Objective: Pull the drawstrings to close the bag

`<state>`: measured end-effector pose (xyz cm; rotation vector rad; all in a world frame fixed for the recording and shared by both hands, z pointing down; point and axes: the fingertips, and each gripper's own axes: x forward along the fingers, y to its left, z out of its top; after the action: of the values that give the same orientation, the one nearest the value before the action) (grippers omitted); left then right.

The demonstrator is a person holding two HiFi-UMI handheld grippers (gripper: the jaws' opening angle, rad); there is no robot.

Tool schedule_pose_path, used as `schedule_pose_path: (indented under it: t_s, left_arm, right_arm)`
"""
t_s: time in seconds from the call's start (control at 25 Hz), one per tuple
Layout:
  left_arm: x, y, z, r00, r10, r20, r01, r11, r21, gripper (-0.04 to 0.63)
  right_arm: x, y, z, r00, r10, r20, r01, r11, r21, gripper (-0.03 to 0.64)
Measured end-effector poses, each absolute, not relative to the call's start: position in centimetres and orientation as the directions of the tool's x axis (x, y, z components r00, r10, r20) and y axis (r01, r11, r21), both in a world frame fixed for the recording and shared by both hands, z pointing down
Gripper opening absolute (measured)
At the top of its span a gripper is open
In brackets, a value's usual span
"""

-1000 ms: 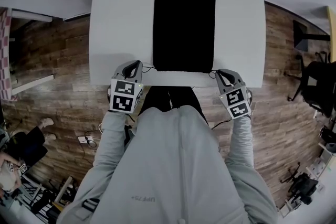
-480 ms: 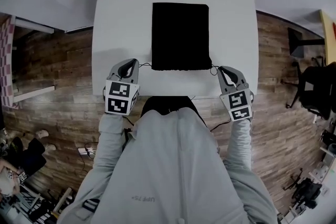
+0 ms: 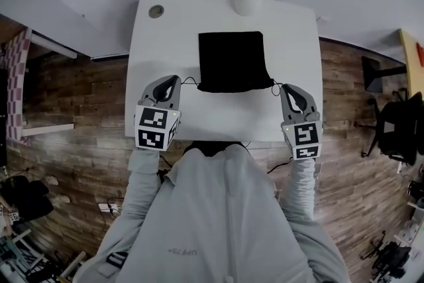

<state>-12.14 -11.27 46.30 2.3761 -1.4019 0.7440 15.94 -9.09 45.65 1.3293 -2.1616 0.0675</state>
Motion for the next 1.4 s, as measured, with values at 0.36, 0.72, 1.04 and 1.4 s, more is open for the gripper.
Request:
schedule_pose_path:
  t_s: [0.36,0.72,1.04,1.4]
  left_arm:
    - [-11.3,-14.3,40.6,0.401,-0.795,0.454,-0.876,-0.478,-0.063,0.025]
    - [-10.4,-15.7,37.9,0.393,-0.827,0.402,-0.878,-0.467,-0.103,0.025]
    - [-10.2,-15.3,38.9,0.366,-0.819,0.443,-0.867,-0.473,-0.159,0.025]
    - [-10.5,-14.8,40.6,0.324,-0.813,0.484,-0.841,-0.481,-0.246,0.025]
  right_arm:
    - [16.0,-12.1,40.2,-0.324,-0.87,0.371,-0.844,0.443,0.303,0.029]
    - [16.7,-13.6,37.2,-0.32,-0.901,0.294,-0.846,0.411,0.339,0.029]
    - [17.8,-13.7,37.2,-0.286,-0.905,0.314,-0.823,0.4,0.404,0.029]
    - [20.3,-13.0,38.3,-0.215,-0.908,0.359,-0.802,0.374,0.465,0.028]
